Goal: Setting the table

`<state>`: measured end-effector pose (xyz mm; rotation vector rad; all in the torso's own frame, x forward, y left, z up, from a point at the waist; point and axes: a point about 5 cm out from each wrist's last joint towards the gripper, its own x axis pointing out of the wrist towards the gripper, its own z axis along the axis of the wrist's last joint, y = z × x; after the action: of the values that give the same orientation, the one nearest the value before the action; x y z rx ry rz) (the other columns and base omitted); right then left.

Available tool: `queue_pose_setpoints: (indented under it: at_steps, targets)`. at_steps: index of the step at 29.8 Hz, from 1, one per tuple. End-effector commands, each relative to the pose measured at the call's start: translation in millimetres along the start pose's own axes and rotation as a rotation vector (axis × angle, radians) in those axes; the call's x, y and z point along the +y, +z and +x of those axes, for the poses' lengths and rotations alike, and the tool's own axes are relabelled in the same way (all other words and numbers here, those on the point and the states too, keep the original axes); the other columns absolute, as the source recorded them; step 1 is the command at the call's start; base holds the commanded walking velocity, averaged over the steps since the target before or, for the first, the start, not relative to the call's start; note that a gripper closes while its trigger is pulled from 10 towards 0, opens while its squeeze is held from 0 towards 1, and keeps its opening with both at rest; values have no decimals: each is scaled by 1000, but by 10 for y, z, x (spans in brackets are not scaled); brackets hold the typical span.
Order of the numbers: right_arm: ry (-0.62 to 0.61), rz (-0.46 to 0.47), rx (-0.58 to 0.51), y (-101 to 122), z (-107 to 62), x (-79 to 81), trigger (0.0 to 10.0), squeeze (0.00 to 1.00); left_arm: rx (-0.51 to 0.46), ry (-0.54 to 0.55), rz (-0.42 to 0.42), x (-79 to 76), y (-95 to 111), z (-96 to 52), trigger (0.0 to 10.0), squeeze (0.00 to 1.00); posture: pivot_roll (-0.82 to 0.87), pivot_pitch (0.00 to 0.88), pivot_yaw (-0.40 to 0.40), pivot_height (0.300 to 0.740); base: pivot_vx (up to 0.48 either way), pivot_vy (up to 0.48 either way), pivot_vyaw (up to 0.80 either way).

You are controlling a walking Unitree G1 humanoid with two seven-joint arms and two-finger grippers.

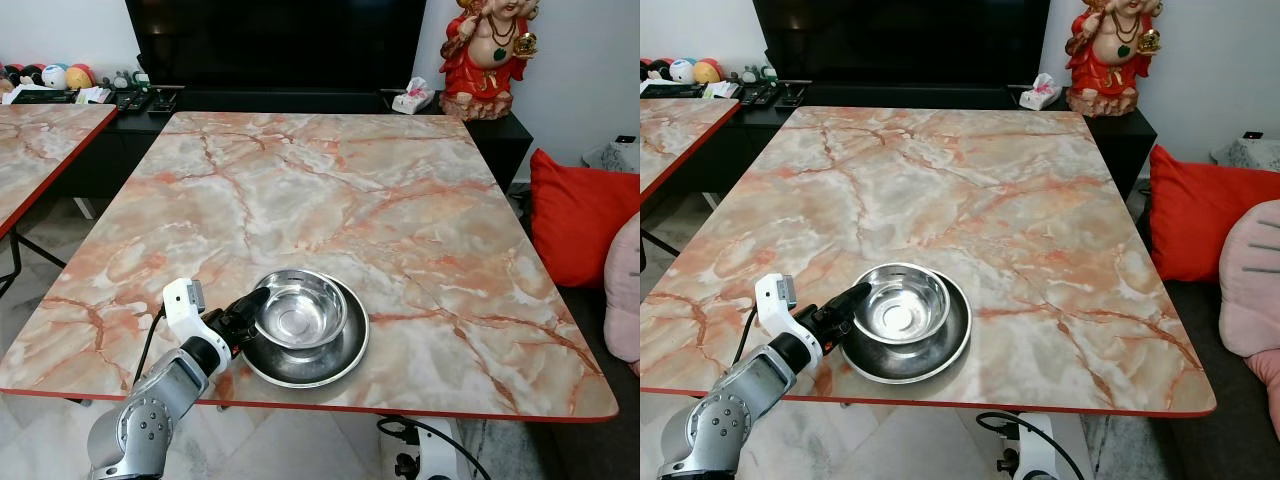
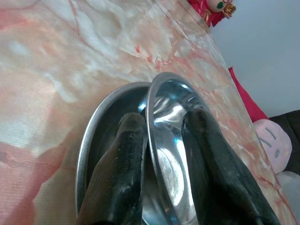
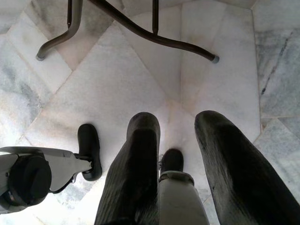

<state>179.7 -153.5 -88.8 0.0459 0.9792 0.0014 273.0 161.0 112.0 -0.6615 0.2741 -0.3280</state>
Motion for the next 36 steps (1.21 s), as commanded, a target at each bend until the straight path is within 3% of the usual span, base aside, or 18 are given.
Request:
queue_pose_setpoints:
  at_steps: [1, 25, 26, 28, 29, 36]
  targets:
    - [3, -10, 5, 9, 2, -3, 10000, 0, -8, 22, 11, 26, 15, 6, 10000, 588, 89, 13, -7, 740, 0, 0, 0]
    - [5, -13, 4, 13, 3, -2, 10000, 0, 51, 5, 74, -1, -65, 17, 10000, 502, 90, 14, -8, 740, 0, 0, 0]
    - [5, -13, 4, 13, 3, -1, 10000, 0, 55, 4, 83, -5, -70, 20, 10000, 439, 89, 14, -7, 740, 0, 0, 0]
    - [5, -13, 4, 14, 3, -1, 10000, 0, 57, 3, 89, -8, -72, 21, 10000, 439, 89, 14, -7, 740, 0, 0, 0]
    - [5, -13, 5, 12, 3, -1, 10000, 0, 60, -1, 104, -13, -73, 22, 10000, 0, 89, 14, -7, 740, 0, 0, 0]
    - [6, -14, 6, 10, 3, -1, 10000, 0, 63, -21, 161, -63, -53, 35, 10000, 0, 91, 14, -8, 740, 0, 0, 0]
